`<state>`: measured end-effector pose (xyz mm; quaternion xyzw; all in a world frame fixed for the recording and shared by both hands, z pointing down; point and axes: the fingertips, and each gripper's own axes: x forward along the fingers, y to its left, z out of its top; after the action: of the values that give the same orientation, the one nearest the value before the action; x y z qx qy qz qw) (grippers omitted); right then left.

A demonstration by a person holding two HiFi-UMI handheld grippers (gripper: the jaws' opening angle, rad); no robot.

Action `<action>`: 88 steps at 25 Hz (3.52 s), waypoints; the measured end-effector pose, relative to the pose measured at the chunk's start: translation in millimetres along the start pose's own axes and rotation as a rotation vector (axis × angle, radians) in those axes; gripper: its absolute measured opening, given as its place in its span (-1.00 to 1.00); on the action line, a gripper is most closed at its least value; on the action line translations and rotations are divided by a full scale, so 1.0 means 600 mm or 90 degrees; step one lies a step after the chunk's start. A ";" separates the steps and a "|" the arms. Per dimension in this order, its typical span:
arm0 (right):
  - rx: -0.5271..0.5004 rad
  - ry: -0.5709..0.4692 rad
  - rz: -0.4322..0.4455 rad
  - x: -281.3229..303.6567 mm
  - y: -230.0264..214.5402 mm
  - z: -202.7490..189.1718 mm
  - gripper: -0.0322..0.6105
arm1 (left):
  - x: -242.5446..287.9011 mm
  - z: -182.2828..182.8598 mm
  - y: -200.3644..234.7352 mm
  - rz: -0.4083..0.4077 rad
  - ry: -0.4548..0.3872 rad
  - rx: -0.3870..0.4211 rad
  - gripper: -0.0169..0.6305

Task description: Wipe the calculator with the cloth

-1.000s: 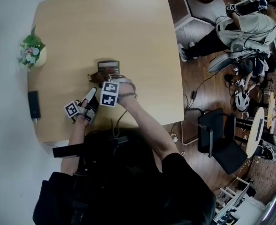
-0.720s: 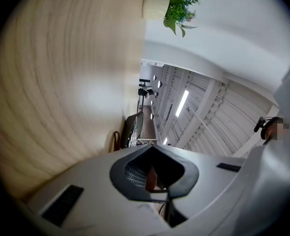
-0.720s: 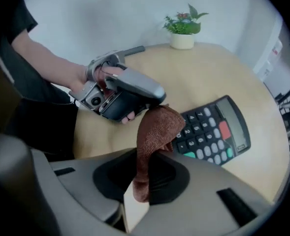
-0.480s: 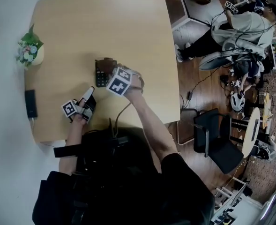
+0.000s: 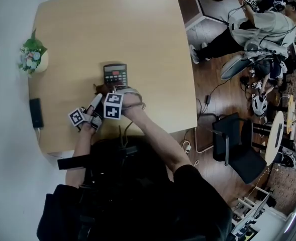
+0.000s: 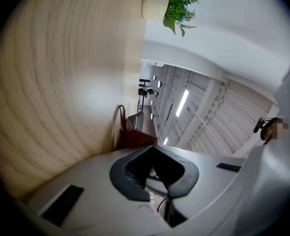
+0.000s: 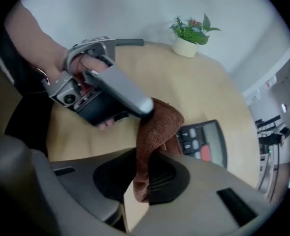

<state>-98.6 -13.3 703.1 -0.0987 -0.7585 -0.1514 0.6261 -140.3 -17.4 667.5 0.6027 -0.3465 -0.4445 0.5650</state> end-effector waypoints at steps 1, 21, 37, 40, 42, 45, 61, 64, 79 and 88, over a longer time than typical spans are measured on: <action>0.016 -0.006 0.033 0.002 0.028 -0.005 -0.74 | 0.000 -0.001 -0.001 0.000 0.001 -0.001 -0.95; 0.078 -0.038 -0.189 -0.068 -0.203 -0.100 -0.74 | 0.066 -0.050 0.008 0.001 0.036 -0.004 -0.95; 0.091 -0.060 0.018 -0.060 -0.005 -0.136 -0.74 | 0.037 -0.032 -0.034 -0.022 0.047 0.063 -0.97; 0.148 -0.096 -0.077 -0.108 -0.110 -0.141 -0.74 | 0.016 -0.015 -0.072 -0.038 0.042 0.132 -0.97; 0.154 -0.111 -0.146 -0.128 -0.170 -0.133 -0.74 | -0.001 -0.004 -0.088 -0.037 0.039 0.160 -0.97; 0.132 -0.120 -0.199 -0.126 -0.221 -0.108 -0.74 | -0.012 0.009 -0.116 -0.007 0.138 0.276 -0.96; 0.008 -0.046 0.005 -0.018 0.029 -0.115 -0.74 | 0.085 -0.073 -0.043 -0.044 0.225 0.118 -0.96; 0.108 -0.085 0.009 -0.045 -0.005 -0.128 -0.74 | 0.090 -0.073 -0.022 -0.023 0.215 0.121 -0.95; 0.057 -0.040 -0.162 -0.037 -0.133 -0.105 -0.74 | 0.088 -0.066 0.002 0.010 0.191 0.088 -0.94; 0.105 -0.071 0.034 -0.025 0.074 -0.121 -0.74 | 0.088 -0.075 -0.003 0.012 0.188 0.099 -0.95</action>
<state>-13.6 3.0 705.6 -0.0754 -0.7992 -0.0658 0.5927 -79.6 -49.2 656.4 0.7001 -0.2988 -0.3177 0.5654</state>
